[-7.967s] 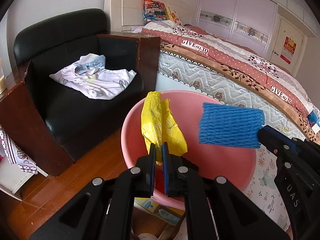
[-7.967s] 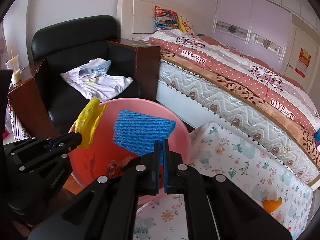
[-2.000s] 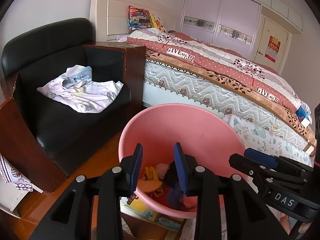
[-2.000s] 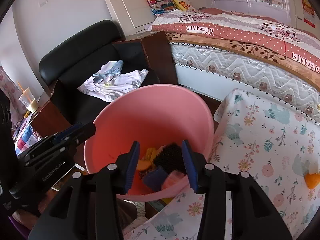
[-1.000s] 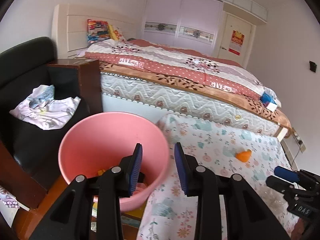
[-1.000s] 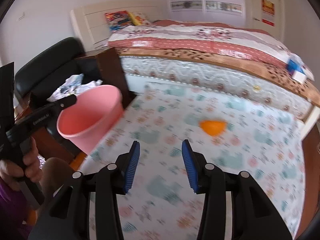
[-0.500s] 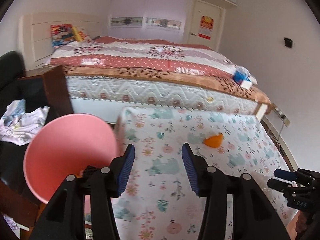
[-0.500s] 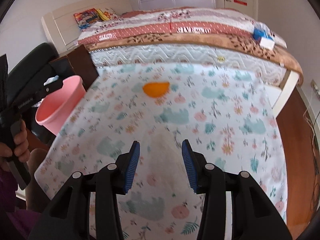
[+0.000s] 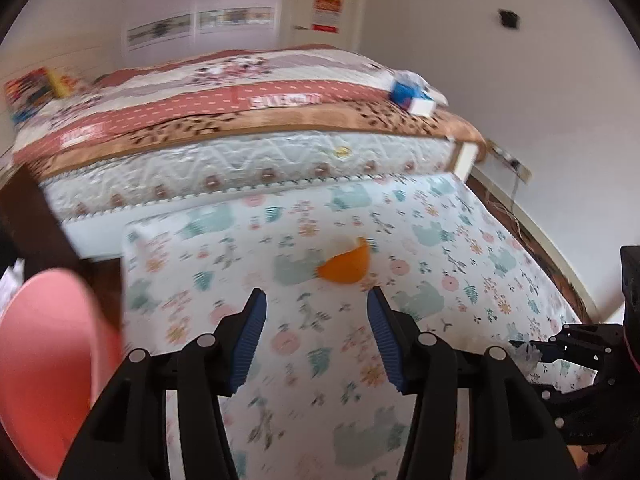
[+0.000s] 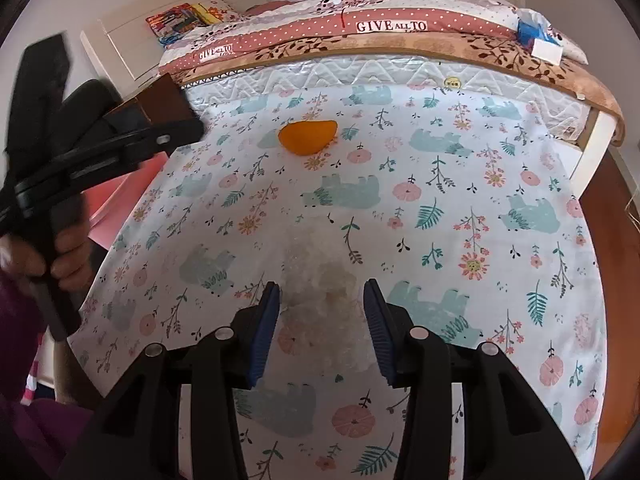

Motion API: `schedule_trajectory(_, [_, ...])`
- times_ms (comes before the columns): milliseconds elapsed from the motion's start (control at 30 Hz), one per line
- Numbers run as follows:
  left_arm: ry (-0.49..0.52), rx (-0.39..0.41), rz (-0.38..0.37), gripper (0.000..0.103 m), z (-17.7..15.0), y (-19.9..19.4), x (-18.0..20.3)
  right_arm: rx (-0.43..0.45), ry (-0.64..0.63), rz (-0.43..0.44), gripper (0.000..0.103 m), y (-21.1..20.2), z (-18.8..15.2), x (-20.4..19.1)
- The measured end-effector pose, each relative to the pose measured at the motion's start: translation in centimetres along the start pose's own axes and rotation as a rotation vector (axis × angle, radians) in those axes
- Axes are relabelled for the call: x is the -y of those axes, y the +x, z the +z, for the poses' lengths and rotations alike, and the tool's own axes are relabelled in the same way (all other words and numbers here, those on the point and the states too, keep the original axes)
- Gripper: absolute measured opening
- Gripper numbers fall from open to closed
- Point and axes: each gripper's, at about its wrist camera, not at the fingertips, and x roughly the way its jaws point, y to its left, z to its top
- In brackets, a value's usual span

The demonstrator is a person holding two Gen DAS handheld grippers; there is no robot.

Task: Collect trash
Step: 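Move both tools back over the last orange peel and clear plastic, then grasp the orange peel with the left gripper while the right gripper grasps the clear plastic wrap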

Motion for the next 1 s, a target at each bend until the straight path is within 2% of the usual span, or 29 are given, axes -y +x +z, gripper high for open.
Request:
schedule_trajectory(33, [0.019, -0.011, -0.016, 0.052, 0.4, 0.9, 0.4, 0.005, -0.007, 0.009, 0.035, -0.1, 0.0, 0.1])
schedule_trajectory(233, [0.117, -0.055, -0.044, 0.052, 2.5, 5.1, 1.8, 0.034, 0.002, 0.017, 0.033, -0.7, 0.7, 0.9])
schedule_trajectory(400, [0.193, -0.094, -0.066, 0.052, 3.8, 8.2, 2.3, 0.068, 0.059, 0.022, 0.033, -1.3, 1.6, 2.5])
schedule_trajectory(600, [0.291, -0.149, -0.104, 0.052, 3.7, 10.5, 2.9, 0.07, 0.104, 0.009, 0.033, -0.9, 2.0, 3.9])
schedule_trajectory(667, [0.302, -0.164, -0.102, 0.045, 3.3, 11.0, 2.8, 0.069, 0.12, 0.009, 0.033, -0.8, 2.1, 4.4])
schedule_trajectory(700, [0.303, -0.167, -0.108, 0.035, 3.1, 11.1, 2.7, 0.069, 0.124, 0.009, 0.033, -0.8, 2.1, 4.5])
schedule_trajectory(933, [0.247, -0.157, -0.135, 0.014, 2.5, 10.1, 2.1, 0.078, 0.148, 0.014, 0.033, -0.9, 2.1, 4.9])
schedule_trajectory(1000, [0.212, -0.147, -0.15, 0.013, 2.3, 9.4, 1.8, 0.084, 0.146, 0.016, 0.033, -1.1, 2.2, 4.8])
